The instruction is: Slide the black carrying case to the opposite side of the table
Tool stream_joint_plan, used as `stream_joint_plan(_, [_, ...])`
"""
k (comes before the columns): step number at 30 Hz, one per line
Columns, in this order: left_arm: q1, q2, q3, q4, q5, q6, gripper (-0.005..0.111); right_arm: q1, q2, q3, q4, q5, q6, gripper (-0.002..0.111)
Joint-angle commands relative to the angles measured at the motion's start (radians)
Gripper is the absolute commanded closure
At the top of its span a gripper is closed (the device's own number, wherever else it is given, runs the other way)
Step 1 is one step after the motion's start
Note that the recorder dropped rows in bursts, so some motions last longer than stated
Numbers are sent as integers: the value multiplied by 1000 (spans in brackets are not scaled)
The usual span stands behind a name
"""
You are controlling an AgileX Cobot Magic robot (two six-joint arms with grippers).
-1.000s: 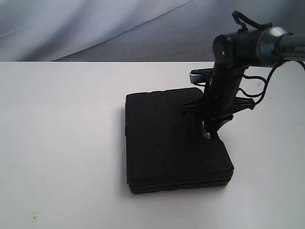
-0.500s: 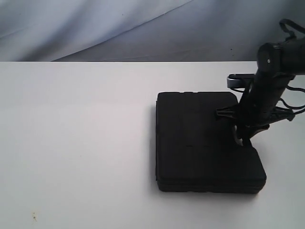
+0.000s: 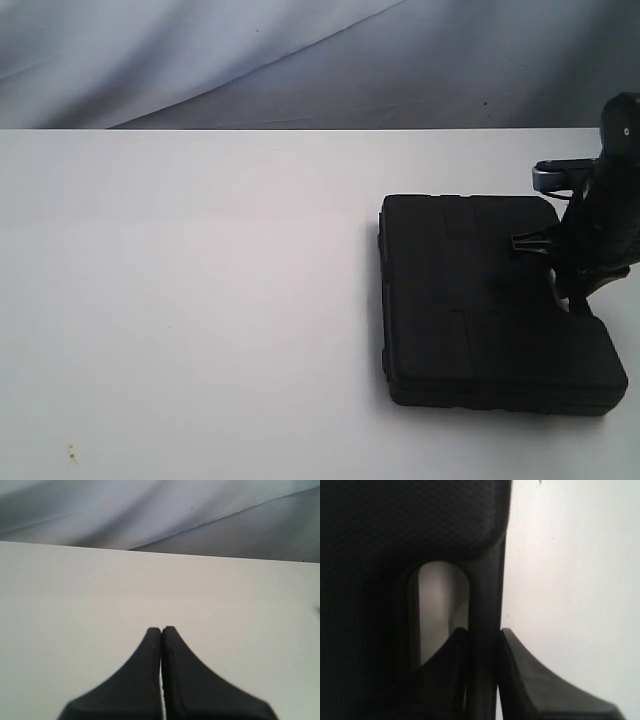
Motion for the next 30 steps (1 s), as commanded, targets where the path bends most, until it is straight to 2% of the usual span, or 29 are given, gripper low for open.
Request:
stream_joint_plan(1, [3, -3, 4, 0, -1, -1, 107, -10, -13, 7, -68, -15, -21, 108])
stream_joint_plan(12, [3, -3, 4, 0, -1, -1, 107, -10, -13, 7, -111, -23, -21, 108])
stream_joint_plan(30, [3, -3, 4, 0, -1, -1, 107, -10, -13, 7, -52, -50, -17, 108])
